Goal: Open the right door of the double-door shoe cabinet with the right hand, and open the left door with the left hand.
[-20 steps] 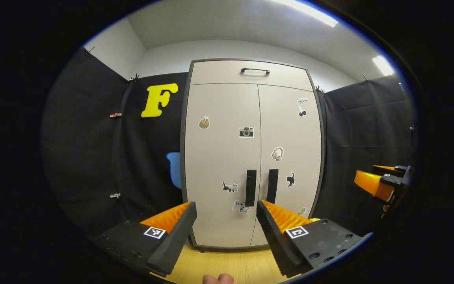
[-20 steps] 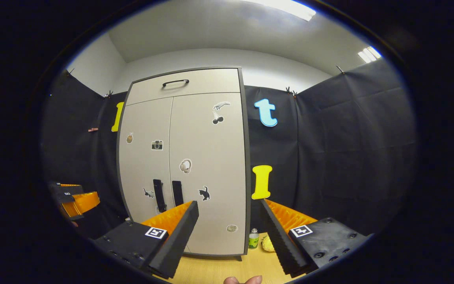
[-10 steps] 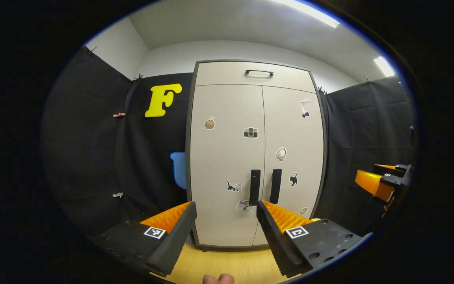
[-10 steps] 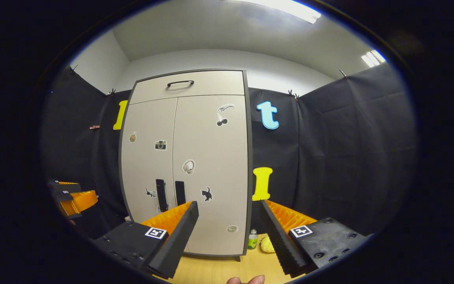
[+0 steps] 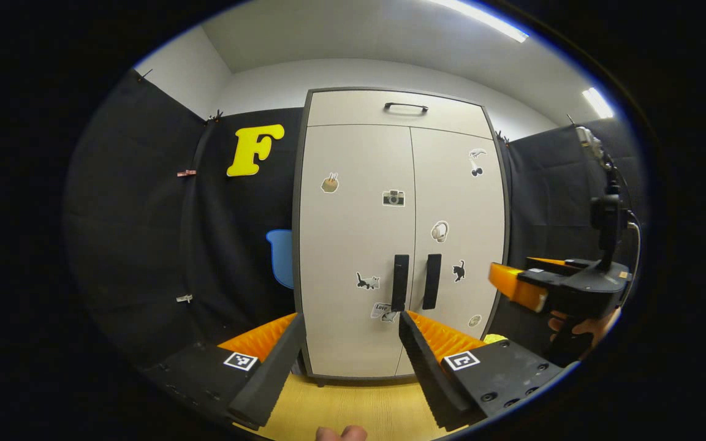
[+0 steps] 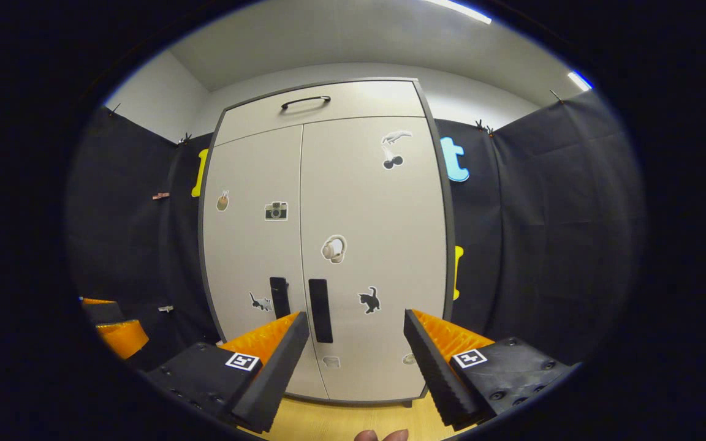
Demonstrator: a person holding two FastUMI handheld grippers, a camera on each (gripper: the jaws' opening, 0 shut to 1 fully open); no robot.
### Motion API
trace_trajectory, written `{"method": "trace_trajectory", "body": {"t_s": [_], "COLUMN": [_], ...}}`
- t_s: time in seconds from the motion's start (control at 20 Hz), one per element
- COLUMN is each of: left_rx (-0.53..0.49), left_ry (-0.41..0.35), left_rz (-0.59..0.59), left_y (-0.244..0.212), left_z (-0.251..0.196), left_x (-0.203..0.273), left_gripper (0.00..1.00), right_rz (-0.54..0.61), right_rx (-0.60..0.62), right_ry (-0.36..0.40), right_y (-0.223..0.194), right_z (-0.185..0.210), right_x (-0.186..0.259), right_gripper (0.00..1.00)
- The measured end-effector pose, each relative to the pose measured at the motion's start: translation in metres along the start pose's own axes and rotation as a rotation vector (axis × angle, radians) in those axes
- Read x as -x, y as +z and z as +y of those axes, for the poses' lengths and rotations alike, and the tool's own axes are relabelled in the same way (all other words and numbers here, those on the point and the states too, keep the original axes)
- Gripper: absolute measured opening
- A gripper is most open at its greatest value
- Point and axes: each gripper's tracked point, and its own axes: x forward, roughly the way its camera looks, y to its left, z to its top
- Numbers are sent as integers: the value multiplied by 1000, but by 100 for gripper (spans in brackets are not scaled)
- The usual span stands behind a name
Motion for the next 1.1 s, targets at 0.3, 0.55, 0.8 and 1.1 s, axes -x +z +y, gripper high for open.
{"method": "trace_trajectory", "body": {"t_s": [0.3, 0.55, 0.8, 1.1], "left_rx": [-35, -32, -19, -4], "left_ry": [33, 45, 55, 72], "left_rz": [0, 19, 36, 57], "left_y": [-5, -16, -26, -36], "left_z": [16, 27, 39, 55], "left_x": [-2, -7, -10, -11], "left_gripper": [95, 95, 95, 95], "right_rz": [-5, 6, 44, 72], "right_rx": [22, 31, 15, -2], "right_ry": [7, 0, -8, -46], "right_y": [-28, -44, -67, -83], "right_z": [27, 40, 46, 47], "right_x": [-66, -108, -132, -158], "right_gripper": [99, 98, 89, 39]}}
